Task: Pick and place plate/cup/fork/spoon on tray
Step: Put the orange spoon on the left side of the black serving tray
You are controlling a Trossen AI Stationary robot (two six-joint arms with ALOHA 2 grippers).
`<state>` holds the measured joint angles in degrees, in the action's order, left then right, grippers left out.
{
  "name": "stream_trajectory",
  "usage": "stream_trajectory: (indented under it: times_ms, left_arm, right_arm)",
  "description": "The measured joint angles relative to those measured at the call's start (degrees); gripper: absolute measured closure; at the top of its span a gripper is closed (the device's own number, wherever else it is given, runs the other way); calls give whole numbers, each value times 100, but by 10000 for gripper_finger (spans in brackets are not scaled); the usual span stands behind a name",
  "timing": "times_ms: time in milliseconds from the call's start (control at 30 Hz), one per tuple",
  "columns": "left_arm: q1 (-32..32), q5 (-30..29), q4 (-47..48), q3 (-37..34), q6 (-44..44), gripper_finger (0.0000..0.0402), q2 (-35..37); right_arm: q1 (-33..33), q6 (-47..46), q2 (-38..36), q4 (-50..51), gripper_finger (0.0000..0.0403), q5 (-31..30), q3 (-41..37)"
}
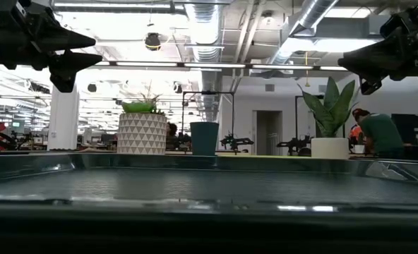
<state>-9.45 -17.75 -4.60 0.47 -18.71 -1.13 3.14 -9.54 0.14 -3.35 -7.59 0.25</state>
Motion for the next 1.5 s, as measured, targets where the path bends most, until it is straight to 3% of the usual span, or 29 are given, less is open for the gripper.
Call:
stream_trajectory:
  times_ms: [133,400,567,667,800,1000,1100,1267,1500]
  left_arm:
    - [0,-162,-19,0,-487,233,0]
    - [4,-1695,-458,0,24,233,2]
    - [6,-2392,-453,0,-346,233,2]
    - [5,-2771,-464,0,-291,233,2]
    - [4,-3381,-635,0,-355,233,4]
    - [6,-4298,-567,0,-769,233,2]
    - [6,-4271,-497,27,-733,229,2]
    - [6,-3600,-382,573,-153,192,3]
    - [6,-3316,1064,2162,308,135,-302]
  right_arm:
    - [-75,-28,1,-277,289,-334,0]
    - [-259,-435,0,-2026,289,-499,0]
    - [-358,-183,0,-2505,289,-611,0]
    - [-453,1,0,-2564,289,-1063,0]
    - [-652,57,28,-2406,289,-2190,1]
    - [-923,-10,87,-1360,250,-2461,302]
    - [-1021,-174,359,-794,209,-2512,695]
    - [-1034,-238,1457,80,153,-2594,1825]
    - [-1536,-214,3952,1432,148,-2699,3744]
